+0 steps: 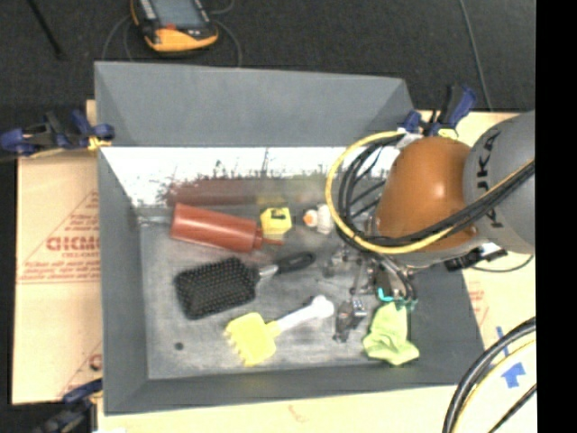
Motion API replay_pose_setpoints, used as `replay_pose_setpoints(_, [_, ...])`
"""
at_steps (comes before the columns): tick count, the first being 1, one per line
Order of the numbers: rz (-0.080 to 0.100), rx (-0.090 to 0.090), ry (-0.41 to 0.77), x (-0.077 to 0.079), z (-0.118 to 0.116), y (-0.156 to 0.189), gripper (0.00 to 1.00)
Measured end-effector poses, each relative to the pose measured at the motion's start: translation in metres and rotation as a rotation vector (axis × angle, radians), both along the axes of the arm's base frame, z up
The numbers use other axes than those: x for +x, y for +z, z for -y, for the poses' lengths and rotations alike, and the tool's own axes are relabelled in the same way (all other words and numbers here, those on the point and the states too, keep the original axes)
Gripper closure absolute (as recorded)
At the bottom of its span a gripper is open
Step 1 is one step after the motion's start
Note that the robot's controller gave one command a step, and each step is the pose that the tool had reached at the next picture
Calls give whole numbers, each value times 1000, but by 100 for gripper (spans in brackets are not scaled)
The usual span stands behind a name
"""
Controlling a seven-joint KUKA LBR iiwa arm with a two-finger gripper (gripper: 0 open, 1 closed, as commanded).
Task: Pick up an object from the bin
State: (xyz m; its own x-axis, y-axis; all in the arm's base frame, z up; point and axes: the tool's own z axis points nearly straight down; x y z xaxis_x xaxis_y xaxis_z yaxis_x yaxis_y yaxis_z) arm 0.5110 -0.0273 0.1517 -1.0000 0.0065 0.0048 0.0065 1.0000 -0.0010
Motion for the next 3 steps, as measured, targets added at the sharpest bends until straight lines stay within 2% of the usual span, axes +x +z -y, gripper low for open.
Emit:
replay_pose_setpoints(1, [6, -1, 1, 1, 0, 4, 0])
replay_pose_setpoints(2, [13, -1, 46, -12, -34, -61, 0])
replay_pose_setpoints(3, [0, 1, 60, -20, -45, -49, 0])
